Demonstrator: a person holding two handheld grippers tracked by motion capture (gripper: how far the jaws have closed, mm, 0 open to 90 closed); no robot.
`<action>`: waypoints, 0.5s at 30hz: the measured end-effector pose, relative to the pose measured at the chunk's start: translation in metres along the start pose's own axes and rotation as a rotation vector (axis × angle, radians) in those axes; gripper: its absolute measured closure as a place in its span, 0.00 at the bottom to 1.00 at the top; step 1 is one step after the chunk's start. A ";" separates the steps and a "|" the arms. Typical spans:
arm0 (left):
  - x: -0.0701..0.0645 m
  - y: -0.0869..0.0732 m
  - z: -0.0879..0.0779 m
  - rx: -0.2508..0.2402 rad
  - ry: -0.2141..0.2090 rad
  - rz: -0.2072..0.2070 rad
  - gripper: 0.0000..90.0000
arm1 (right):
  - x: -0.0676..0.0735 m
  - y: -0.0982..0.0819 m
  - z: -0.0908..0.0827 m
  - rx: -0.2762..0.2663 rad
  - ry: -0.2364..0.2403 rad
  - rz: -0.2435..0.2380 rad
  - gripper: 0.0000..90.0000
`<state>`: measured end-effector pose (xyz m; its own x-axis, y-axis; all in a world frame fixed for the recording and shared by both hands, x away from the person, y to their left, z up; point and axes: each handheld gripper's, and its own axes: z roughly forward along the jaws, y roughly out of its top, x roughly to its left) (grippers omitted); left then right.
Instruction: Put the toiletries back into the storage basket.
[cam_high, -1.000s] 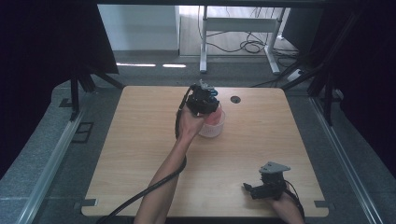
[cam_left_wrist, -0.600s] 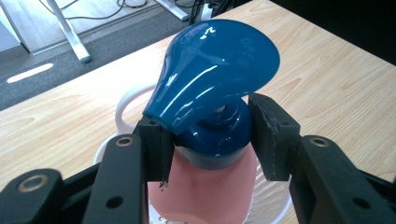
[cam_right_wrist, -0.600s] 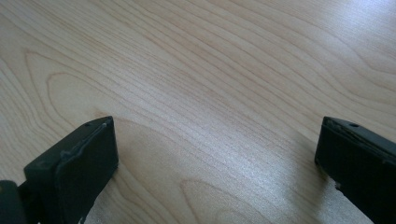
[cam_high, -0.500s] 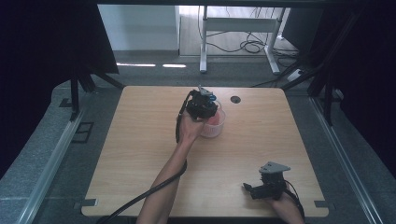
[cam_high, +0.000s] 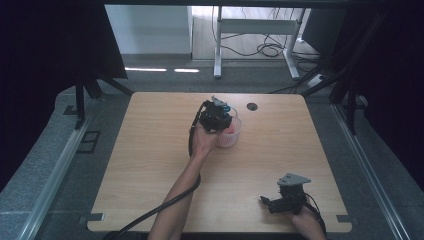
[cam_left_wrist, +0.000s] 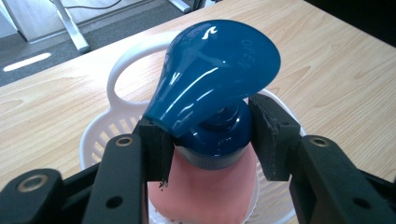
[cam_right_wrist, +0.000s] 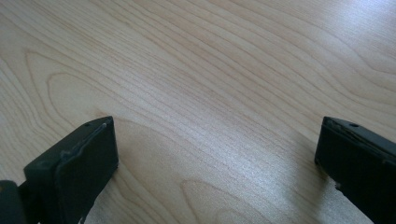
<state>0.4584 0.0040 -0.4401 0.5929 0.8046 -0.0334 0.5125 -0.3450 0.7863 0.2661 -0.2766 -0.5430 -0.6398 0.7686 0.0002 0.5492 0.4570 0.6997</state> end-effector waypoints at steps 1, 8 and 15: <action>0.000 0.000 0.000 0.002 -0.002 -0.001 0.59 | 0.000 0.000 0.000 0.000 0.000 0.000 0.00; 0.002 0.001 0.000 0.011 -0.010 -0.004 0.58 | 0.000 0.000 0.000 0.000 0.001 0.000 0.00; 0.002 0.003 -0.003 -0.007 -0.003 0.005 0.50 | 0.000 0.000 0.000 0.000 0.001 -0.001 0.00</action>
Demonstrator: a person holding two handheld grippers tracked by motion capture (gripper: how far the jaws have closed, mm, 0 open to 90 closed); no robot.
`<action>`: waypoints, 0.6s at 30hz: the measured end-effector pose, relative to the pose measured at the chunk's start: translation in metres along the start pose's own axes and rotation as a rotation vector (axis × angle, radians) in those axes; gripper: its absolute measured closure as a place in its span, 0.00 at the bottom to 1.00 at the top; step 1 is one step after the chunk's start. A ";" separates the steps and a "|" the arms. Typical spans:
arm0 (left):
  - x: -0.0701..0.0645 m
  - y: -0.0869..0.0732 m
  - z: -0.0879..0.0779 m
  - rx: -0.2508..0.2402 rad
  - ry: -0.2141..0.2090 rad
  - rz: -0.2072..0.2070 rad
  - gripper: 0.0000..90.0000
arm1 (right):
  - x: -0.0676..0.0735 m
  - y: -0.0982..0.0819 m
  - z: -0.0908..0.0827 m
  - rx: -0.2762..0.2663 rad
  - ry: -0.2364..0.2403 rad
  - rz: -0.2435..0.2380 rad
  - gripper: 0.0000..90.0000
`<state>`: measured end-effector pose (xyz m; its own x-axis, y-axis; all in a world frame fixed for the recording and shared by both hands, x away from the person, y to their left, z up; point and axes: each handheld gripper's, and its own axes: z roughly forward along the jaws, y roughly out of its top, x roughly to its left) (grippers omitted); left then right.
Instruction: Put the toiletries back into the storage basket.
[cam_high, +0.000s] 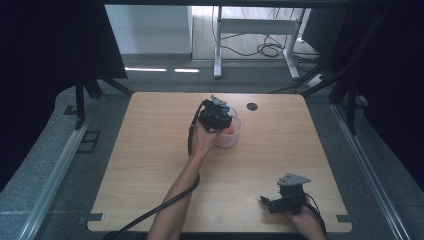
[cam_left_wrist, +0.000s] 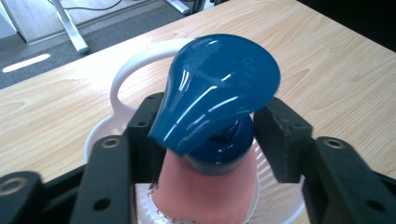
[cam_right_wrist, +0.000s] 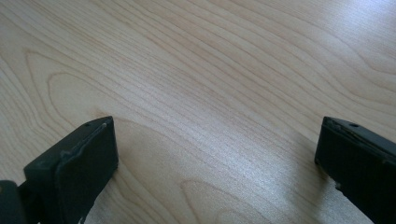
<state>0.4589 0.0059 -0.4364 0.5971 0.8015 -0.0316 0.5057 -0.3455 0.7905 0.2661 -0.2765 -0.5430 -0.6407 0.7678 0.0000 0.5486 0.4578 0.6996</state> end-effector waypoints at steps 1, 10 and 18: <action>0.000 0.000 -0.001 -0.002 0.002 0.002 0.48 | 0.000 0.000 0.000 0.000 0.000 0.000 0.00; -0.001 0.001 -0.004 -0.017 -0.001 0.008 0.34 | 0.000 0.000 0.000 0.000 0.001 0.000 0.00; -0.002 0.002 -0.011 -0.034 -0.005 0.007 0.24 | 0.000 0.000 0.000 0.000 0.001 0.000 0.00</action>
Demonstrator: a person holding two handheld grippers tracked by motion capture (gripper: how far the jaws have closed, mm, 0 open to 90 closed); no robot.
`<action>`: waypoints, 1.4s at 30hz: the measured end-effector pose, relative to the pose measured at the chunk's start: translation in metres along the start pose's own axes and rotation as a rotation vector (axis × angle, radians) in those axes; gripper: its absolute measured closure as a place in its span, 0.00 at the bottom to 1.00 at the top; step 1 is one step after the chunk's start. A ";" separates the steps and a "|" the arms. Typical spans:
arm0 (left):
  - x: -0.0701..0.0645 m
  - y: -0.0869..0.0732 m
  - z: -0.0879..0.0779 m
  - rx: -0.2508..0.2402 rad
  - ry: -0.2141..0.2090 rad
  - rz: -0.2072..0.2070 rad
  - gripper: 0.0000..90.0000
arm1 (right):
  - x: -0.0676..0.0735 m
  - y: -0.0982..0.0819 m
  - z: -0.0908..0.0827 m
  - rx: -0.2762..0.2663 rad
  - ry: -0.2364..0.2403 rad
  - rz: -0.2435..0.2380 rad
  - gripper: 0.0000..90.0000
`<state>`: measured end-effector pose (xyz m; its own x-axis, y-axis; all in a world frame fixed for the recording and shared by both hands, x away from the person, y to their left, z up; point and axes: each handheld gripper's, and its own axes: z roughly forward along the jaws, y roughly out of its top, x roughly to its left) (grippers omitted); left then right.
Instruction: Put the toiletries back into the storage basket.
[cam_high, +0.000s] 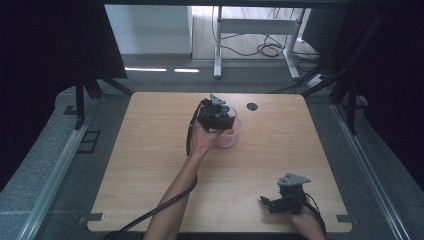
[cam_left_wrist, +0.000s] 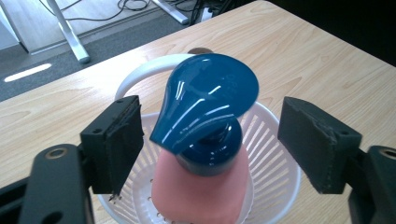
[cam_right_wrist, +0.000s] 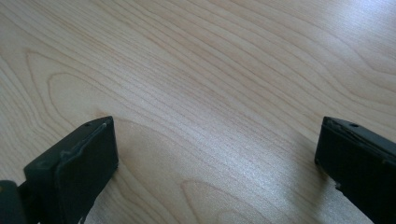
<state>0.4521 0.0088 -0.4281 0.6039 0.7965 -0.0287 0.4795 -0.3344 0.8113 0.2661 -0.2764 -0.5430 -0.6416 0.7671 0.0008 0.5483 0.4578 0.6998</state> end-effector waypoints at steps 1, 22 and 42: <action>0.000 0.000 -0.001 0.002 0.000 0.001 0.23 | 0.000 0.000 0.000 0.000 0.000 0.000 0.00; 0.003 0.000 -0.022 -0.017 -0.036 -0.002 0.16 | 0.000 0.000 0.000 0.000 0.000 0.000 0.00; 0.001 -0.007 -0.039 -0.028 -0.065 0.009 0.17 | 0.000 0.000 0.000 0.000 0.000 0.000 0.00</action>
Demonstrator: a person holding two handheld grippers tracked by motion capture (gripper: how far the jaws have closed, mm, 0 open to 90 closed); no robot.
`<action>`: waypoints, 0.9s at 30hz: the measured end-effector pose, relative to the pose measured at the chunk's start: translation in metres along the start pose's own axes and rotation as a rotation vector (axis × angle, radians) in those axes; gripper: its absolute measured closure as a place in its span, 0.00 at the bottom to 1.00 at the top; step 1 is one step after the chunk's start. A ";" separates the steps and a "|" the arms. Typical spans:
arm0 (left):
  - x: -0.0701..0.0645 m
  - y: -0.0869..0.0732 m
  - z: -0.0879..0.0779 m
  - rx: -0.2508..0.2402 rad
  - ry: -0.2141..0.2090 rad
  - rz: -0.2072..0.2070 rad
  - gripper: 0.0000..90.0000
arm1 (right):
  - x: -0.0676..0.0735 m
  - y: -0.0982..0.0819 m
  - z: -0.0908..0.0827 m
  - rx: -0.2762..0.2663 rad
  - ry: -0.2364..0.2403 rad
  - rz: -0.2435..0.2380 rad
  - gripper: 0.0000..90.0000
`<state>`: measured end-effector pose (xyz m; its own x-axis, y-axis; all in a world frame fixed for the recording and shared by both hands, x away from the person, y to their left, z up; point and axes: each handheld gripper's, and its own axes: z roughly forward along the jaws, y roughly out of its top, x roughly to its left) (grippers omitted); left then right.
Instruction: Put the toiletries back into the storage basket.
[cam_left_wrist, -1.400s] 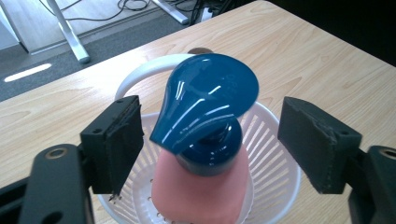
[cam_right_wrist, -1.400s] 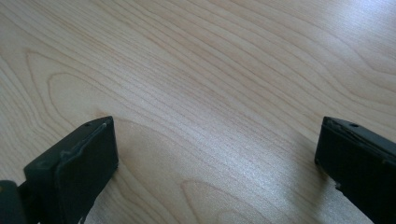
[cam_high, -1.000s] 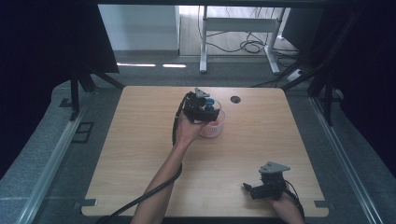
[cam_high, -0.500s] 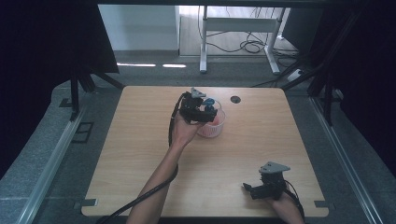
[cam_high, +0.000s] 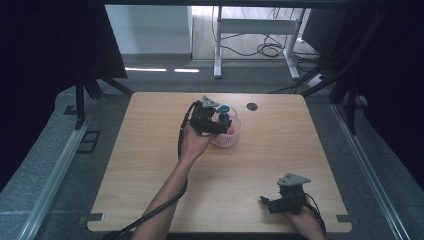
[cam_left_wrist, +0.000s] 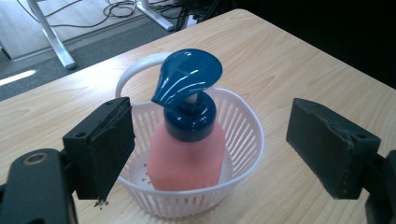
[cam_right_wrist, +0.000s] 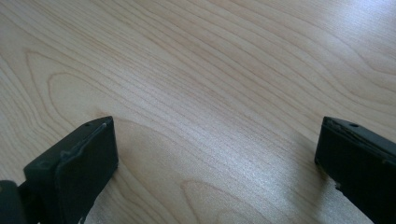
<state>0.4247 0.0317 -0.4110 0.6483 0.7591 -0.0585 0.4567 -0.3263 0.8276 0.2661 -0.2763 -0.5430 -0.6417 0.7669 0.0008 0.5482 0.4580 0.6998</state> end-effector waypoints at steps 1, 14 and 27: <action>0.000 0.000 -0.001 -0.001 -0.001 0.001 0.17 | 0.000 0.000 0.000 0.000 0.000 0.000 0.00; -0.002 -0.006 -0.016 -0.021 -0.018 0.002 0.17 | 0.000 0.000 0.000 0.000 0.000 0.000 0.00; -0.005 -0.013 -0.031 -0.043 -0.029 0.006 0.18 | 0.000 0.000 0.000 0.000 -0.001 0.000 0.00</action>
<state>0.3964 0.0500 -0.4045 0.6686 0.7405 -0.0686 0.4261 -0.3059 0.8514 0.2661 -0.2762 -0.5431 -0.6409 0.7676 -0.0002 0.5484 0.4581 0.6996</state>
